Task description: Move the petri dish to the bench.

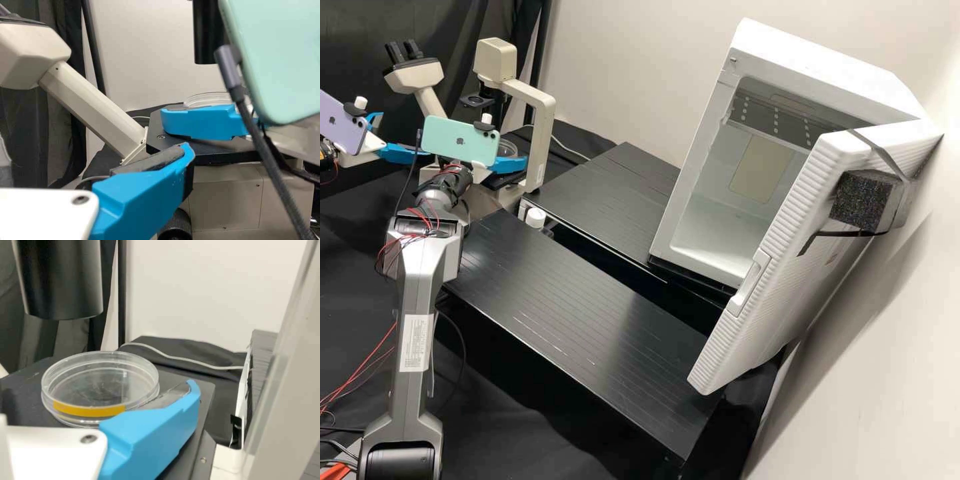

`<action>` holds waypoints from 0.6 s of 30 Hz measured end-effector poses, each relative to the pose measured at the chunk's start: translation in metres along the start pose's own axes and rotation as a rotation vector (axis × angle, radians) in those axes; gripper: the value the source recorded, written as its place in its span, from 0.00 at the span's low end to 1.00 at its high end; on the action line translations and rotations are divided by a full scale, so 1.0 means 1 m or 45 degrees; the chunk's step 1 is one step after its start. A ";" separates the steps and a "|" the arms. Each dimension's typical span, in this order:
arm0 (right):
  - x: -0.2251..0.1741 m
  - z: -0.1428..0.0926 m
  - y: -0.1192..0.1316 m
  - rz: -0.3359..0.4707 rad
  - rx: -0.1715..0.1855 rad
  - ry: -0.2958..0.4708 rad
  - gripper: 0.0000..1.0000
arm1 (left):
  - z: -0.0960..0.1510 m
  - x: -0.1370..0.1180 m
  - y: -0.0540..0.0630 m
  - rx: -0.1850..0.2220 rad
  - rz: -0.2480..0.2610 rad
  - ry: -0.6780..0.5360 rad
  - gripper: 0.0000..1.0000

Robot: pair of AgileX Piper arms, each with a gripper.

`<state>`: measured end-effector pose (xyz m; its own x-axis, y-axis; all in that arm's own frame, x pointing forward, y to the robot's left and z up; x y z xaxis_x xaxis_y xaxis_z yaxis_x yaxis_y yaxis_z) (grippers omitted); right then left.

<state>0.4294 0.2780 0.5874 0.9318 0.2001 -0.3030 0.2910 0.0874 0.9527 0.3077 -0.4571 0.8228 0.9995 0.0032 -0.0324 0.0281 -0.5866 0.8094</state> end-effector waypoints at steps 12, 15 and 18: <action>0.000 0.001 0.000 0.000 0.003 -0.019 0.00 | 0.000 0.000 0.000 0.000 0.000 0.000 1.00; 0.000 0.001 0.000 0.000 0.001 -0.019 0.00 | 0.000 0.000 0.000 0.000 0.000 0.000 1.00; 0.000 0.001 0.000 0.000 -0.011 -0.019 0.00 | 0.000 0.000 0.000 0.000 0.000 0.000 1.00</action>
<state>0.4297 0.2770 0.5878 0.9349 0.1856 -0.3026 0.2892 0.0960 0.9524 0.3077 -0.4571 0.8228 0.9995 0.0032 -0.0324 0.0281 -0.5866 0.8094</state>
